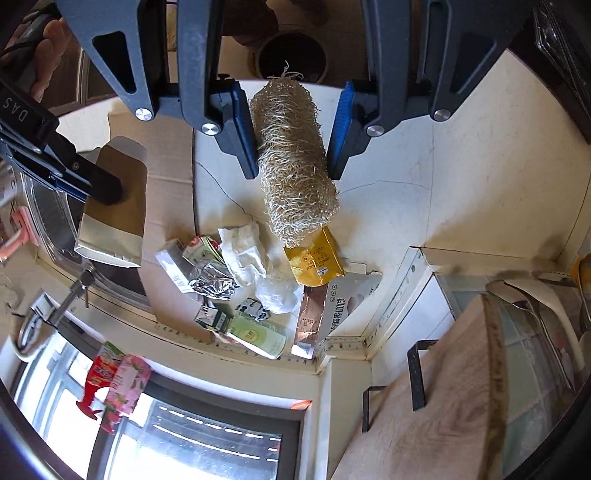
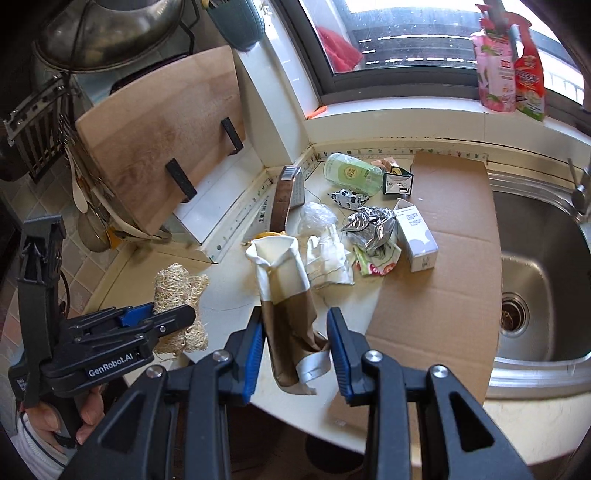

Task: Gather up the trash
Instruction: 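Carry the loofah and brown paper cup down over the black bin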

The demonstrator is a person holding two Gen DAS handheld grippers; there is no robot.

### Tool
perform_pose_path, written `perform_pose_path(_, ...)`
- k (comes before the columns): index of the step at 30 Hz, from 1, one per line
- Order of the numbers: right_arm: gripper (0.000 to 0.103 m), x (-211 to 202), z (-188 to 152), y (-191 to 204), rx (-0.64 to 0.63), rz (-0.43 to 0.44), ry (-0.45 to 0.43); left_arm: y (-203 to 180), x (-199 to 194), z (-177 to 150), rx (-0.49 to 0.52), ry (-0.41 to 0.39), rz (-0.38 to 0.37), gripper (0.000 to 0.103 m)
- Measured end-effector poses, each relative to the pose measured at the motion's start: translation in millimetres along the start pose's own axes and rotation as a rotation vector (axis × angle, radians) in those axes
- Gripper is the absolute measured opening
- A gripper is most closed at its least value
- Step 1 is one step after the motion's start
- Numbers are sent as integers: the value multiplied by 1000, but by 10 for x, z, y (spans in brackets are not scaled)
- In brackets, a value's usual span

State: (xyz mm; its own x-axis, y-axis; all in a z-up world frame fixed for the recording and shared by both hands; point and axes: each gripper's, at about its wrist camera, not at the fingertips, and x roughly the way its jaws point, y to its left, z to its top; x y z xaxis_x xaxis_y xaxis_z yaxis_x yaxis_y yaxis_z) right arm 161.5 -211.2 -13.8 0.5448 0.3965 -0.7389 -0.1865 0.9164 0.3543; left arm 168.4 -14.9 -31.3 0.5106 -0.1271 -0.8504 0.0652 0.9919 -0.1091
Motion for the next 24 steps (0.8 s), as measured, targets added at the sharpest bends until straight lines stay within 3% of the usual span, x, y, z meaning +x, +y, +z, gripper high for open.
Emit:
perform_pose_path(7, 34, -288, -422, 342, 23, -31, -23, 35, -315, -374, 64, -9, -9, 36)
perform_pose_path(12, 34, -366, -803, 489, 64, -53, -18, 53, -334, -720, 109, 10, -26, 37)
perform_pose_path(20, 34, -280, -1418, 499, 156, -78, 61, 34, -274, -1223, 180, 14, -63, 37)
perform_pose_path(24, 34, -190, -1699, 450, 198, -94, 113, 19, -133, -1412, 192, 55, -88, 37)
